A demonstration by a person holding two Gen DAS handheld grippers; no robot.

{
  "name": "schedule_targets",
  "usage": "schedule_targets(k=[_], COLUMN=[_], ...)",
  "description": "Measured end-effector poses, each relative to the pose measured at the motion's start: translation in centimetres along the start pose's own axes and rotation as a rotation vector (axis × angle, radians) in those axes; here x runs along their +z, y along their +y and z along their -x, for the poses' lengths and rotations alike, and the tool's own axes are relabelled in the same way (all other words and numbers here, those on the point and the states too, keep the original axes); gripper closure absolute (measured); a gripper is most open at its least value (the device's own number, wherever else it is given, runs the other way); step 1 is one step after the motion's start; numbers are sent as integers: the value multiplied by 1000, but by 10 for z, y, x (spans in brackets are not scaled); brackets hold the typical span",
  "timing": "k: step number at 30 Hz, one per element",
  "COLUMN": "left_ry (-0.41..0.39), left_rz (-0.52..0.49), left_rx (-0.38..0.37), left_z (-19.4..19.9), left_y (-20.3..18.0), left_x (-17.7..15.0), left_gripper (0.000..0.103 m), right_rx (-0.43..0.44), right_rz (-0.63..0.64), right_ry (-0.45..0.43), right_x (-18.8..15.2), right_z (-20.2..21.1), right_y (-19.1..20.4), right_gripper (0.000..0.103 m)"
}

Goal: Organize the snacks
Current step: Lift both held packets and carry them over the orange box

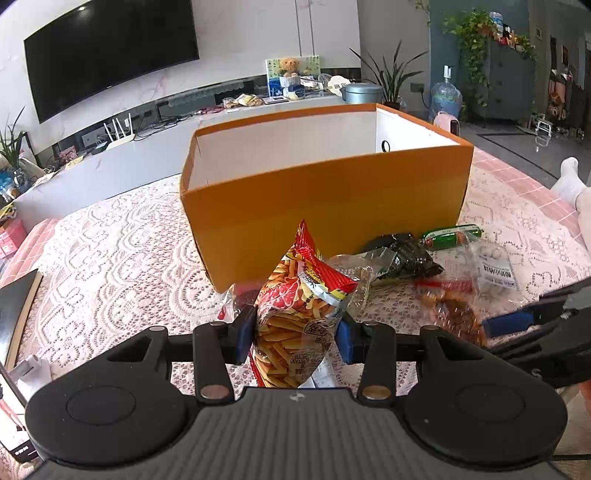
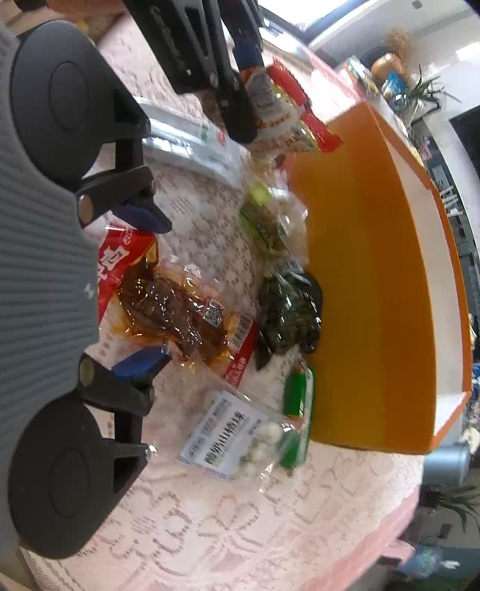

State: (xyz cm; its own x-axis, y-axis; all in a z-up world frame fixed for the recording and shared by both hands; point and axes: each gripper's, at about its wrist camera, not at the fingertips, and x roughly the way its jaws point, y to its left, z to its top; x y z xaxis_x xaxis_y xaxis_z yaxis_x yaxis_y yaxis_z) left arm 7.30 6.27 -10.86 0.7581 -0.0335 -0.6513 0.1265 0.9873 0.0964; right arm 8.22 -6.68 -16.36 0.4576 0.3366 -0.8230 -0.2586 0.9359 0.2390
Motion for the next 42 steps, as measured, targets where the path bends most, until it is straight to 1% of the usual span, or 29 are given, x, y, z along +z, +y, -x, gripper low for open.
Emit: schedule_targets(k=[2, 6, 9, 14, 17, 19, 23, 31, 36, 42], left_ry=[-3, -15, -18, -19, -27, -35, -50, -71, -102, -148], left_rz=[15, 46, 59, 79, 81, 86, 112, 166, 178, 179], left_rx=[0, -8, -4, -2, 1, 5, 6, -6, 1, 2], left_z=[3, 10, 15, 23, 29, 34, 41, 50, 56, 60], left_y=[1, 3, 4, 1, -1, -2, -3, -3, -1, 0], left_x=[0, 2, 4, 5, 5, 6, 9, 19, 29, 48], left_gripper=[53, 54, 54, 54, 54, 54, 54, 54, 55, 55], right_rx=[43, 93, 161, 218, 275, 296, 293, 253, 232, 209], right_rz=[0, 6, -4, 20, 23, 31, 57, 114, 159, 209], right_ry=[6, 17, 25, 27, 30, 15, -44, -153, -199, -238], right_x=[-2, -4, -3, -4, -6, -6, -3, 7, 14, 36], right_z=[5, 12, 22, 39, 48, 55, 72, 95, 102, 107], right_y=[1, 3, 3, 7, 8, 9, 10, 8, 9, 8], right_gripper=[37, 38, 38, 38, 38, 38, 37, 37, 37, 37])
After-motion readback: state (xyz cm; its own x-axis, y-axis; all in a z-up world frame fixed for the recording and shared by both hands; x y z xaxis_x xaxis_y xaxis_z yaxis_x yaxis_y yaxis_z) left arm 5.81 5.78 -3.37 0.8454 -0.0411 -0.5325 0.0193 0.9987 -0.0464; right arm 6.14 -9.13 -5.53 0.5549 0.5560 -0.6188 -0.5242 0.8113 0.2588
